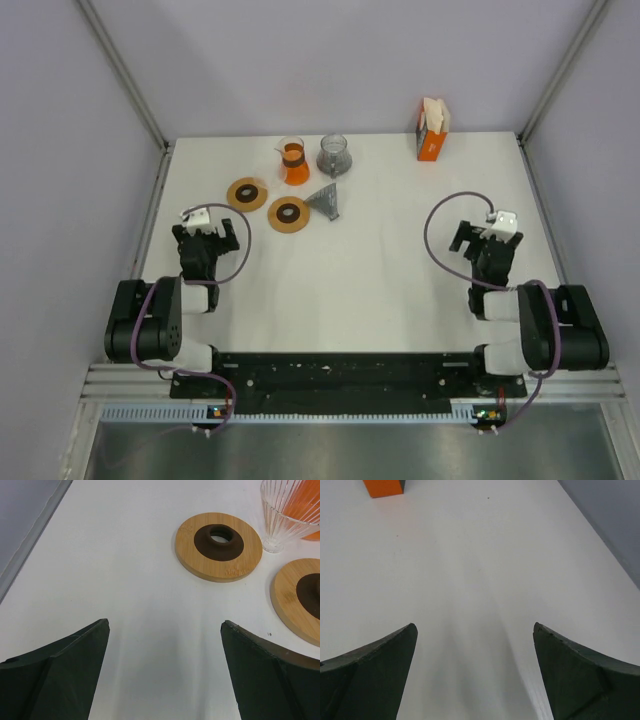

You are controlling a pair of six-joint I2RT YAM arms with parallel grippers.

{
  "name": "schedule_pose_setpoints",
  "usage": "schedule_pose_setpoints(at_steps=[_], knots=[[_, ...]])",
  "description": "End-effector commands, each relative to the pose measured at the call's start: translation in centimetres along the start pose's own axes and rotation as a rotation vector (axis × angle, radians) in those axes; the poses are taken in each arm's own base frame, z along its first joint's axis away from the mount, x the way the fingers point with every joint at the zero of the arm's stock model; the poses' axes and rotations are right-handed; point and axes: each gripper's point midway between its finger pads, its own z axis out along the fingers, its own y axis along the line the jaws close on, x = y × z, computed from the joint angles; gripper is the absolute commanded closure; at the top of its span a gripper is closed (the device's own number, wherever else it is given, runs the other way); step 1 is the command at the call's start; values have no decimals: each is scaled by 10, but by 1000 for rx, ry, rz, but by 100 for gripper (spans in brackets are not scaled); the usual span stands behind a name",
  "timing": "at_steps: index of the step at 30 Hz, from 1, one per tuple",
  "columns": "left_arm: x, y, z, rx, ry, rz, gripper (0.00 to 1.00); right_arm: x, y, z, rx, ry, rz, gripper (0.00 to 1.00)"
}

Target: Place the coffee filter in the dripper

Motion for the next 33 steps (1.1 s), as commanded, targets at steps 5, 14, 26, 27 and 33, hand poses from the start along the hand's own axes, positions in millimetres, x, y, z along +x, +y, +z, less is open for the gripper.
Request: schedule_pose_setpoints(at_steps=[5,14,26,27,33], knots=[[-16,1,5,-9,-61,5,1,-114,40,69,48,159,259,4],[-98,66,47,-392,200,-33,14,-167,243,149,-97,298,77,6],[-183,-25,29,64,421,92,14,-132,384,194,-458,282,190,25],[-181,-29,26,74,430,97,14,-129,385,198,-436,274,181,25],[-169,-50,12,165,470,101,14,-97,395,212,-411,278,185,32]])
